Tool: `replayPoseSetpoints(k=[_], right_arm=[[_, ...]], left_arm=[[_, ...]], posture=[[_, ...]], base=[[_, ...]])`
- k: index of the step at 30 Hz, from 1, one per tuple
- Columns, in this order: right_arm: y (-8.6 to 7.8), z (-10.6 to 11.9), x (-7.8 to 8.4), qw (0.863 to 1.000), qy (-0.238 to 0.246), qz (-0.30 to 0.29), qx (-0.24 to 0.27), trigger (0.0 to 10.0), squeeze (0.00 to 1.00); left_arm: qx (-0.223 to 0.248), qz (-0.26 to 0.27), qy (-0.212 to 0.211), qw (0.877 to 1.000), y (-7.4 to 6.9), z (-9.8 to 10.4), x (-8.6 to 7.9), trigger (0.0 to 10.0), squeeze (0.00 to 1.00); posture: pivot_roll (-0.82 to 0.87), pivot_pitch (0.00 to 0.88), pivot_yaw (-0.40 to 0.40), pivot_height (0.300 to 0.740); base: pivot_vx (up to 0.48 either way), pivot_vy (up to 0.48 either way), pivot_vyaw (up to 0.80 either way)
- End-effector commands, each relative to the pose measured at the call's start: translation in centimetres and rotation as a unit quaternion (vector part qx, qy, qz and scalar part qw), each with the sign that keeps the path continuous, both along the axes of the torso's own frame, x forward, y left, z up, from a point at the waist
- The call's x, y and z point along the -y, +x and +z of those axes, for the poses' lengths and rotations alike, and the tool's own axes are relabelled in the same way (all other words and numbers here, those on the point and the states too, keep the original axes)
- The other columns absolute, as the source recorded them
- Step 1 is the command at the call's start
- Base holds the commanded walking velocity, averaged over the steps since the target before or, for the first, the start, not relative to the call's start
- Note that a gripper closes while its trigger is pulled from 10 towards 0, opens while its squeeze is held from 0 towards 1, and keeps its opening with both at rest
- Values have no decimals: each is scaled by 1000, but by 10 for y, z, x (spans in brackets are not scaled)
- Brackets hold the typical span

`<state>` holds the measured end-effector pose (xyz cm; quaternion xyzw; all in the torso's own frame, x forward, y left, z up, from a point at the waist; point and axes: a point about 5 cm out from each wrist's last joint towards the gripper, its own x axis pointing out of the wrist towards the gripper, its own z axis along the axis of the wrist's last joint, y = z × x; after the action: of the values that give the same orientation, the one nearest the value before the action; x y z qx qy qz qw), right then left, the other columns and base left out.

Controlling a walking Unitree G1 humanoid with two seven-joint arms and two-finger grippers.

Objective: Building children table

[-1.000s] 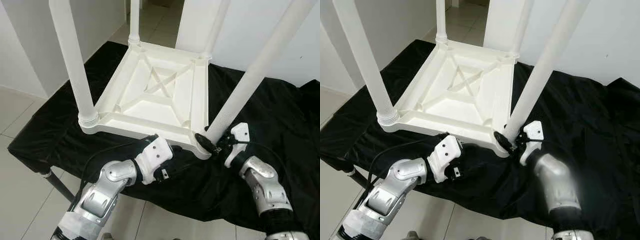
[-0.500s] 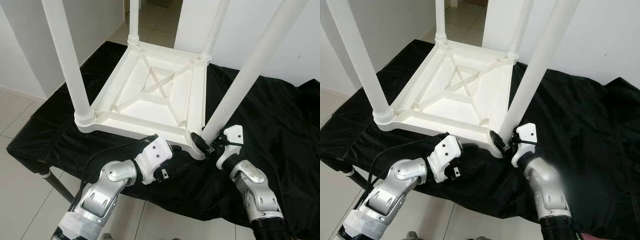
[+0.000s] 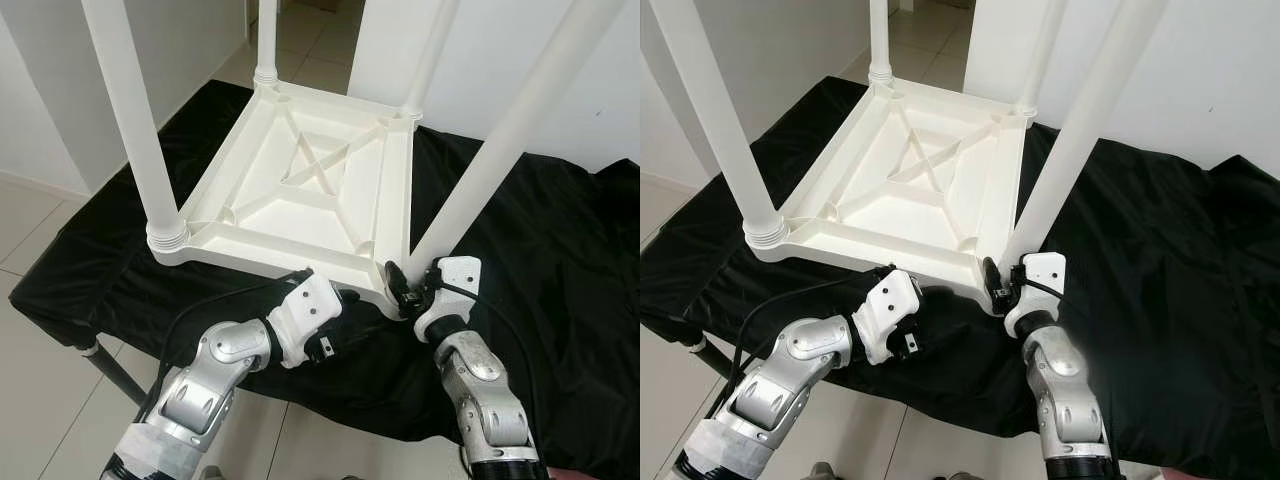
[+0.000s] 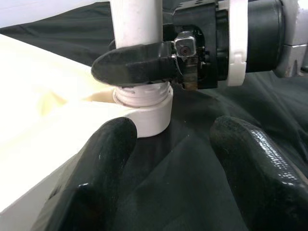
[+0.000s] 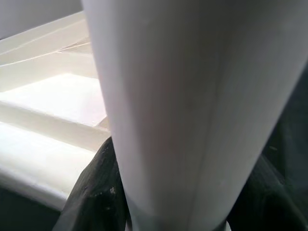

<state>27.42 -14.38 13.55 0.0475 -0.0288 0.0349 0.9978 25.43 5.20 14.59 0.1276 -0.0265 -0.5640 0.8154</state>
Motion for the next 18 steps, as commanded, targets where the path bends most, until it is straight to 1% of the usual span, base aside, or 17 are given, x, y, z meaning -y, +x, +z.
replayPoseSetpoints(k=[1,2,3,4,6,7,9,10,14,18], right_arm=[[-4,-13,7,997,-1,-70,-38,10000,0],[-4,-13,7,997,-1,-70,-38,10000,0],[-5,-14,5,995,4,-93,-42,10000,0],[-5,-14,5,995,4,-93,-42,10000,0],[-7,-17,0,991,18,-120,-54,10000,0],[-7,-17,0,991,18,-120,-54,10000,0],[-9,-17,-7,992,17,-109,-53,10000,0],[-8,-15,-8,993,15,-105,-51,10000,0],[-8,-13,-6,992,8,-114,-49,10000,0],[-9,-13,-9,993,17,-110,-48,10000,0]], left_arm=[[6,18,-2,1000,1,-1,0,10000,0],[6,18,-2,1000,1,-1,0,10000,0],[6,18,-2,1000,1,-1,0,10000,0],[6,18,-2,1000,1,-1,0,10000,0],[7,19,-3,1000,2,0,0,10000,0],[7,19,-3,1000,2,0,0,10000,0],[8,20,-3,1000,2,0,0,10000,0],[8,19,-2,1000,2,0,0,10000,0],[9,15,0,1000,1,0,0,10000,0],[10,14,-1,1000,2,1,0,10000,0]], posture=[[33,100,-114,740],[33,100,-114,740],[39,100,-123,740],[39,100,-123,740],[41,99,-123,740],[41,99,-123,740],[44,96,-120,740],[42,96,-118,740],[41,92,-113,740],[40,89,-108,740]], base=[[0,0,0],[0,0,0],[0,0,0],[0,0,0],[0,0,0],[0,0,0],[0,0,0],[0,0,0],[0,0,0],[0,0,0]])
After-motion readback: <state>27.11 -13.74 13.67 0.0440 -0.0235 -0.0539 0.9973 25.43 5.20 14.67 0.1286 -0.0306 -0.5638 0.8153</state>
